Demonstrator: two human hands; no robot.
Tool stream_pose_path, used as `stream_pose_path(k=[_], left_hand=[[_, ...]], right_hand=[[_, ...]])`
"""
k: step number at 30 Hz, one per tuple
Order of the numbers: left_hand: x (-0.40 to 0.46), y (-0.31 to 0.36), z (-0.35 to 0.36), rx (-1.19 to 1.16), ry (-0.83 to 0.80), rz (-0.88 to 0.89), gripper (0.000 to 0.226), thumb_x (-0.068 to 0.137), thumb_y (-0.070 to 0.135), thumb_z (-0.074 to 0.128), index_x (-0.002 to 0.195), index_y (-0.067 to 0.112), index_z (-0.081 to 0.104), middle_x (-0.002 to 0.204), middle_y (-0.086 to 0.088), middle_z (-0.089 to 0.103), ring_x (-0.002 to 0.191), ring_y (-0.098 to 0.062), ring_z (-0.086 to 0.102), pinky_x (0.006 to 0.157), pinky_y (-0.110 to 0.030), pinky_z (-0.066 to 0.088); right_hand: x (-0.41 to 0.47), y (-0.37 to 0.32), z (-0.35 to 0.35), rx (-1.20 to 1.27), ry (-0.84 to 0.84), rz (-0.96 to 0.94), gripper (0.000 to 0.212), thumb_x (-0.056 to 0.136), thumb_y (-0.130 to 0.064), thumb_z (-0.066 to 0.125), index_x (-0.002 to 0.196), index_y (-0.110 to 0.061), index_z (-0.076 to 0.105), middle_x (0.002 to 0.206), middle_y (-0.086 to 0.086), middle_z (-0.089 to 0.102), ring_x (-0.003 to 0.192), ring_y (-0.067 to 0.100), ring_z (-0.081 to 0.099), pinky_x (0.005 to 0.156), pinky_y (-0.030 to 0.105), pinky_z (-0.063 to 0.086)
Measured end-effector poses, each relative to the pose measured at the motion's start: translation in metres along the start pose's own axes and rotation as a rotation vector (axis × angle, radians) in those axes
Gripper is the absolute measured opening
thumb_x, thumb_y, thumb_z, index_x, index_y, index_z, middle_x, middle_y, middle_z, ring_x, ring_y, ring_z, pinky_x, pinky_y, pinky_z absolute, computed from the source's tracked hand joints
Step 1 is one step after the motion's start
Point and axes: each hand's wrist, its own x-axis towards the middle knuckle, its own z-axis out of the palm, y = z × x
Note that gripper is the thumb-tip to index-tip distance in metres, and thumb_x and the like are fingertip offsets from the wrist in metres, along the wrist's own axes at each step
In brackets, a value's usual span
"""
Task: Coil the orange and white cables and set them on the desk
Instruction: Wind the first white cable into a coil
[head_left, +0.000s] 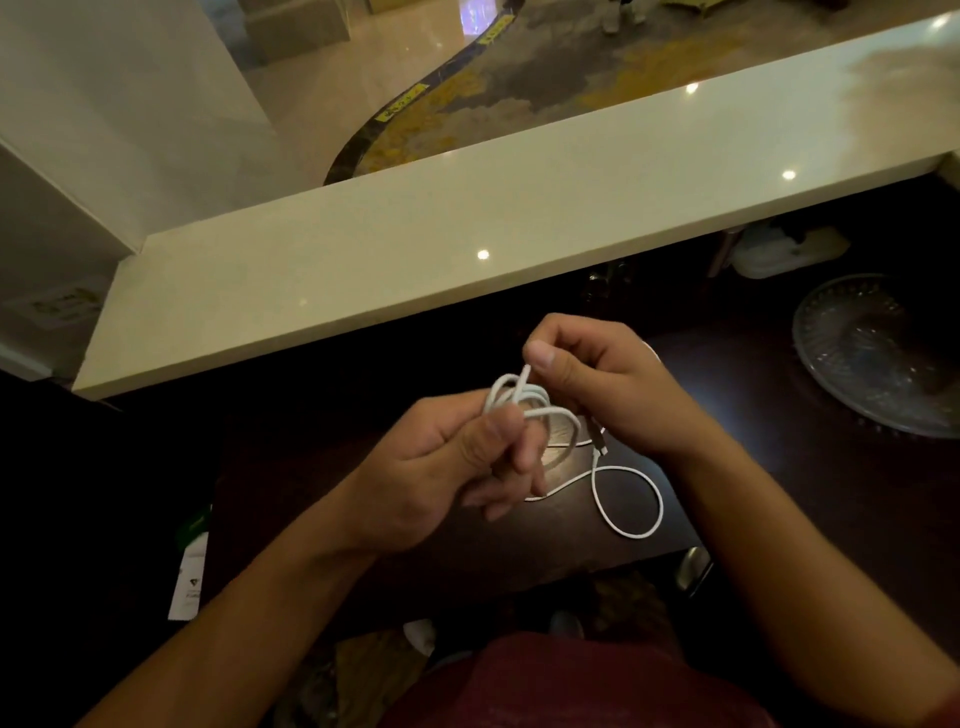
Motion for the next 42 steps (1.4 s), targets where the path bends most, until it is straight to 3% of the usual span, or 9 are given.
stream_pose_path(k=[4, 11, 13, 16, 23, 29, 34, 38, 42], left_hand=[[0.007, 0.004, -0.005, -0.235, 0.159, 0.053, 0.036, 0.102, 0.04, 0.044, 0.088, 0.009, 0.057, 0.053, 0.008, 0.051, 0.052, -0.016, 0.053, 0.08, -0.036, 0.05], [0.012, -0.005, -0.014, -0.17, 0.446, 0.062, 0.038, 0.098, 0.045, 0.052, 0.097, 0.011, 0.069, 0.082, -0.015, 0.076, 0.085, -0.037, 0.071, 0.079, -0.055, 0.054], [0.014, -0.008, -0.013, -0.04, 0.493, 0.07, 0.037, 0.099, 0.041, 0.046, 0.098, 0.01, 0.066, 0.084, -0.014, 0.077, 0.081, -0.039, 0.071, 0.075, -0.048, 0.056], [0.015, -0.009, -0.017, 0.033, 0.549, 0.072, 0.037, 0.102, 0.036, 0.04, 0.101, 0.006, 0.062, 0.083, -0.011, 0.077, 0.087, -0.034, 0.074, 0.084, -0.037, 0.055], [0.014, -0.012, -0.023, -0.113, 0.573, 0.036, 0.036, 0.101, 0.035, 0.038, 0.097, 0.007, 0.061, 0.067, -0.007, 0.068, 0.075, -0.027, 0.07, 0.083, -0.037, 0.056], [0.016, -0.011, -0.021, -0.476, 0.431, -0.015, 0.048, 0.108, 0.035, 0.025, 0.082, 0.012, 0.059, 0.043, 0.008, 0.038, 0.045, -0.01, 0.047, 0.075, -0.029, 0.051], [0.019, -0.007, -0.015, -0.834, 0.301, -0.005, 0.057, 0.109, 0.042, 0.02, 0.078, 0.009, 0.055, 0.044, 0.001, 0.026, 0.049, -0.015, 0.058, 0.074, -0.03, 0.055], [0.019, -0.01, -0.019, -0.771, 0.365, -0.07, 0.053, 0.107, 0.042, 0.027, 0.077, 0.013, 0.059, 0.039, 0.004, 0.034, 0.044, -0.01, 0.048, 0.075, -0.025, 0.051], [0.016, -0.01, -0.02, -0.657, 0.406, -0.116, 0.047, 0.105, 0.041, 0.031, 0.081, 0.013, 0.061, 0.041, 0.006, 0.043, 0.046, -0.01, 0.051, 0.077, -0.025, 0.051]], right_hand=[[0.002, 0.008, 0.011, 0.092, 0.028, 0.033, 0.025, 0.102, -0.02, 0.054, 0.081, -0.008, 0.058, 0.062, 0.01, 0.04, 0.052, 0.008, 0.033, 0.047, 0.018, 0.026], [0.002, 0.022, 0.026, -0.013, -0.004, 0.097, 0.025, 0.106, -0.019, 0.05, 0.092, -0.007, 0.066, 0.061, 0.01, 0.053, 0.049, 0.013, 0.044, 0.048, 0.021, 0.035], [0.0, 0.022, 0.026, -0.046, -0.002, 0.079, 0.025, 0.106, -0.019, 0.049, 0.096, -0.026, 0.071, 0.067, 0.018, 0.062, 0.05, 0.019, 0.052, 0.048, 0.025, 0.042], [-0.003, 0.021, 0.023, -0.048, -0.013, 0.067, 0.022, 0.104, -0.012, 0.049, 0.115, -0.016, 0.068, 0.074, 0.021, 0.07, 0.056, 0.022, 0.061, 0.058, 0.034, 0.048], [-0.005, 0.019, 0.01, -0.034, -0.091, 0.104, 0.029, 0.1, -0.014, 0.053, 0.123, -0.006, 0.067, 0.081, 0.022, 0.07, 0.068, 0.026, 0.068, 0.067, 0.039, 0.052], [-0.004, 0.028, 0.009, 0.084, -0.031, 0.031, 0.034, 0.087, -0.023, 0.075, 0.096, 0.007, 0.063, 0.082, 0.027, 0.065, 0.073, 0.017, 0.064, 0.064, 0.027, 0.053], [-0.004, 0.032, 0.023, 0.214, -0.045, 0.033, 0.055, 0.082, -0.054, 0.075, 0.111, -0.009, 0.061, 0.084, -0.002, 0.066, 0.065, 0.006, 0.059, 0.062, 0.028, 0.047], [-0.007, 0.032, 0.024, 0.193, -0.026, 0.032, 0.02, 0.093, -0.034, 0.064, 0.105, -0.019, 0.069, 0.076, 0.0, 0.059, 0.06, 0.01, 0.05, 0.056, 0.029, 0.038], [-0.01, 0.026, 0.022, 0.169, 0.02, 0.023, 0.014, 0.096, -0.013, 0.06, 0.106, -0.01, 0.069, 0.078, -0.006, 0.067, 0.062, 0.022, 0.045, 0.051, 0.026, 0.037]])
